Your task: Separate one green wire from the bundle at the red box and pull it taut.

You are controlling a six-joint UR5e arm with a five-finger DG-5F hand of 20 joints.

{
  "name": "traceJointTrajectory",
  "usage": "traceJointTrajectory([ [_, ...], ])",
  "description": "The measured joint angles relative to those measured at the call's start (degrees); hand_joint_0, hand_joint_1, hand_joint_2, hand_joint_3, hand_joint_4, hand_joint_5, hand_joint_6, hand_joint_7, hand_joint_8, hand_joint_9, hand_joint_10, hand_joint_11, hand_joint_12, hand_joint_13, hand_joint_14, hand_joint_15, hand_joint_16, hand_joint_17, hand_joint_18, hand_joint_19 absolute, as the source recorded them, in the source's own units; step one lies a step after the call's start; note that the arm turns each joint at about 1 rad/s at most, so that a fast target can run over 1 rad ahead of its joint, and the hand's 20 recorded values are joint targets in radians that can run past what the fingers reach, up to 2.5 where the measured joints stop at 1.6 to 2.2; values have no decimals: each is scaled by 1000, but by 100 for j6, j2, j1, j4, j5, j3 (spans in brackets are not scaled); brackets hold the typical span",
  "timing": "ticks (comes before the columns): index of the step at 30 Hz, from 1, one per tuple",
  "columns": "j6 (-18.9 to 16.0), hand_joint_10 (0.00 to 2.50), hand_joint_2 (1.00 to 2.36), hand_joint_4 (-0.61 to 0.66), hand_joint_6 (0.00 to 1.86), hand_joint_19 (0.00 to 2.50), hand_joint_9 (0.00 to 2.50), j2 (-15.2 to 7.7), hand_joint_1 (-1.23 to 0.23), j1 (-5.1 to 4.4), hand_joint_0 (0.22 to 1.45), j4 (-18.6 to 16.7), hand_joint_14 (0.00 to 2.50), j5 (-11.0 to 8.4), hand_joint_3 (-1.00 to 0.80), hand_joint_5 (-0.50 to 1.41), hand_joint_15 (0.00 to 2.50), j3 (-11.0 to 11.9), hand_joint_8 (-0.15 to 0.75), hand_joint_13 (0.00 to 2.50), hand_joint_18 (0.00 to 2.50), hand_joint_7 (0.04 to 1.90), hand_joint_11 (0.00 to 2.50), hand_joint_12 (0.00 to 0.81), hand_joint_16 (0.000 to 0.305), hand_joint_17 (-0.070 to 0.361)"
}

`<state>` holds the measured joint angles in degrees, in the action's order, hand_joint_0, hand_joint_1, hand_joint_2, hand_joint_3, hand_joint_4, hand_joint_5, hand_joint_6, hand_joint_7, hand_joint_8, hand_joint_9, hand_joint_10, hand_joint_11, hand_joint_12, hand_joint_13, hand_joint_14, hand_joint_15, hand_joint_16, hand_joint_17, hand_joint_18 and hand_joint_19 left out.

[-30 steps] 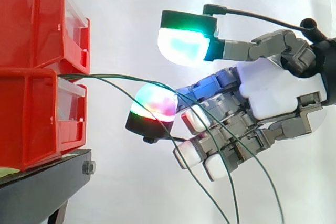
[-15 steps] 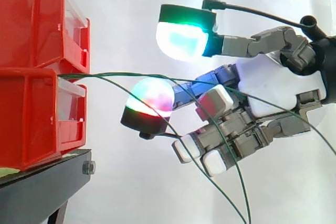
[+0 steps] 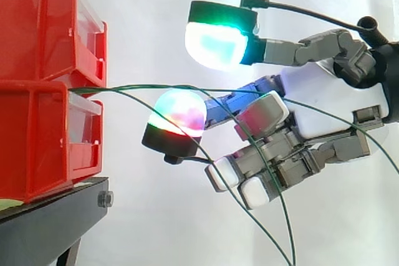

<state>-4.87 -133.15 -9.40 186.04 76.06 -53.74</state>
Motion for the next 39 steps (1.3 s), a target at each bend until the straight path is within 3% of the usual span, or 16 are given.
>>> traceJointTrajectory([
  [7,-33,9,1000,122,788,540,1315,0,-542,-8,540,7,23,22,-500,-230,619,-3,280,871,700,703,1391,342,52,117],
  [17,-86,0,1000,111,812,547,1326,1,-676,15,570,10,25,55,-500,-234,650,-5,256,879,709,668,1467,334,50,113],
  [27,-162,308,1021,103,872,565,1256,6,-735,43,656,16,23,75,-222,-234,667,0,250,895,734,643,1398,332,48,108],
  [34,-163,343,1011,121,882,566,1239,102,-748,54,647,101,25,133,-366,-226,672,4,263,893,736,647,1361,333,48,108],
  [39,-113,340,1015,91,902,565,1237,187,-733,64,638,270,23,126,-318,-223,672,3,268,894,737,654,1376,333,48,108],
])
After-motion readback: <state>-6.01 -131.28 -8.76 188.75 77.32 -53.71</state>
